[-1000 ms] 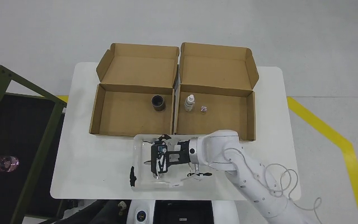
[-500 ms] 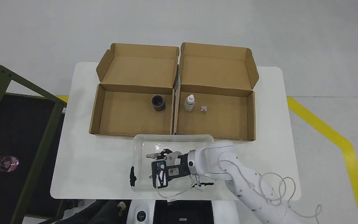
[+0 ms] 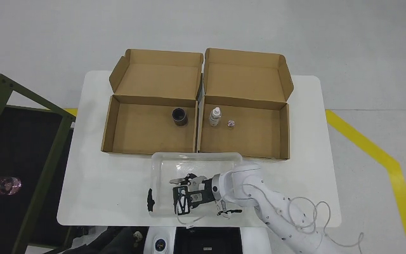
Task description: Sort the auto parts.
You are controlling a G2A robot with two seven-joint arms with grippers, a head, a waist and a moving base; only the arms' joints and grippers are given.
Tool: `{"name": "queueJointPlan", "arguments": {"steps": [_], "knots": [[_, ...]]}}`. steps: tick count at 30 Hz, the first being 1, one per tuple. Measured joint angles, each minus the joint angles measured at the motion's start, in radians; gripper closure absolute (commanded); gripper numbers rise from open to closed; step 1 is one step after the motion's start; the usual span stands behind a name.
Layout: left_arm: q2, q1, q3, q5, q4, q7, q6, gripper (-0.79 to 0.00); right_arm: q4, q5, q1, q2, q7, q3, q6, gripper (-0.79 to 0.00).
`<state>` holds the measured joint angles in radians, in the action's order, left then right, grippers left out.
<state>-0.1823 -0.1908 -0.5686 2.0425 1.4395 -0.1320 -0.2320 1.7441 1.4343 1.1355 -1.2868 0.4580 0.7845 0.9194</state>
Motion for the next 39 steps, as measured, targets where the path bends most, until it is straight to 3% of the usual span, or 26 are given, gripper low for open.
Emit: {"name": "queueJointPlan", "arguments": {"steps": [23, 27, 30, 31, 32, 33, 39], "knots": [[0.000, 0.000, 0.000, 0.000, 0.000, 0.000, 0.000, -0.785, -0.143, 0.051, -0.061, -0.013, -0.040, -0.089, -0.035, -0.372], [0.000, 0.000, 0.000, 0.000, 0.000, 0.000, 0.000, -0.785, -0.162, 0.049, -0.077, -0.017, -0.051, -0.099, -0.041, -0.305], [0.000, 0.000, 0.000, 0.000, 0.000, 0.000, 0.000, -0.785, -0.171, 0.048, -0.084, -0.020, -0.056, -0.106, -0.042, -0.191], [0.000, 0.000, 0.000, 0.000, 0.000, 0.000, 0.000, -0.785, -0.172, 0.047, -0.086, -0.020, -0.057, -0.108, -0.042, -0.132], [0.000, 0.000, 0.000, 0.000, 0.000, 0.000, 0.000, -0.785, -0.172, 0.045, -0.088, -0.021, -0.060, -0.110, -0.042, -0.025], [0.000, 0.000, 0.000, 0.000, 0.000, 0.000, 0.000, -0.785, -0.171, 0.043, -0.090, -0.021, -0.062, -0.112, -0.040, 0.000], [0.000, 0.000, 0.000, 0.000, 0.000, 0.000, 0.000, -0.785, -0.143, 0.027, -0.103, -0.022, -0.067, -0.110, -0.036, 0.000]]}}
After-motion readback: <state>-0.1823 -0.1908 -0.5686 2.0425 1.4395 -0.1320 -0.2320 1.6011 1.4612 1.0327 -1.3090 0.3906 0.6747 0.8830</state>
